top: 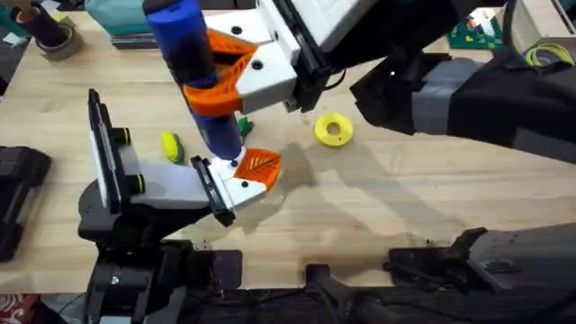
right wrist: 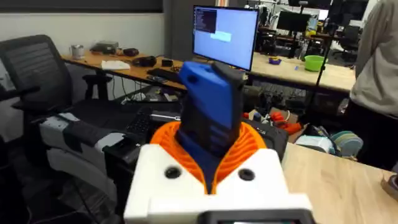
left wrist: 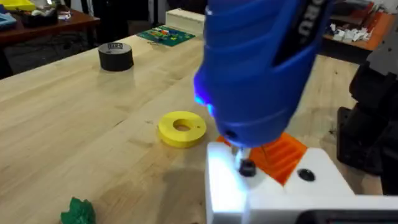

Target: Pick up the gripper from the table and insert it into the empty holder that is missing its gripper. Then pick up a screw, insert it into the mounting hole, and use the screwdriver to tighten it. Finally, clean up the table by picking up the vegetable and placing it into the bucket.

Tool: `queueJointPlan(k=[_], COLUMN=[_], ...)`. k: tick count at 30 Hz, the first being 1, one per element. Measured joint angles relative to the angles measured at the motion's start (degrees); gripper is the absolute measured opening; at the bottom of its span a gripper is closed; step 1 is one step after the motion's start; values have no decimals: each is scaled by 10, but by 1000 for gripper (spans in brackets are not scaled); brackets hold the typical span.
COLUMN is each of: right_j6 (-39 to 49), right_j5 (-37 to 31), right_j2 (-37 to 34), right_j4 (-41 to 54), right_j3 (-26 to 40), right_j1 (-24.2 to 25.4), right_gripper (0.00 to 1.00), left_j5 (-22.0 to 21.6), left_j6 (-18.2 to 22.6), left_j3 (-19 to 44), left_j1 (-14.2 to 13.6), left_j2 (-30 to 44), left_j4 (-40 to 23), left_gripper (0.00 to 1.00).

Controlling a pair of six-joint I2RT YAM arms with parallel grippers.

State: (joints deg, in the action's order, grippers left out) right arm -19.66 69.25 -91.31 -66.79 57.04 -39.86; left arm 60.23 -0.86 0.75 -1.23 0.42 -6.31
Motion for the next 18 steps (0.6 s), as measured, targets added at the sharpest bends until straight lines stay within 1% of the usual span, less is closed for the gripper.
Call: queueJointPlan(k=[10,12,15,18], right_j6=[-1,-9,-33,-70], right_j5=[0,0,-4,6], right_j2=[0,-1,0,-1], right_j4=[-13,-34,-92,-100], right_j3=[0,0,0,15], right_j1=[0,0,1,9], right_gripper=[24,24,24,24], left_j5=[0,0,0,0], left_j6=[0,0,0,0], left_j3=[0,0,0,0], left_j1=[0,0,0,0], left_j2=[0,0,0,0], left_j4=[0,0,0,0], left_gripper=[4,4,4,4])
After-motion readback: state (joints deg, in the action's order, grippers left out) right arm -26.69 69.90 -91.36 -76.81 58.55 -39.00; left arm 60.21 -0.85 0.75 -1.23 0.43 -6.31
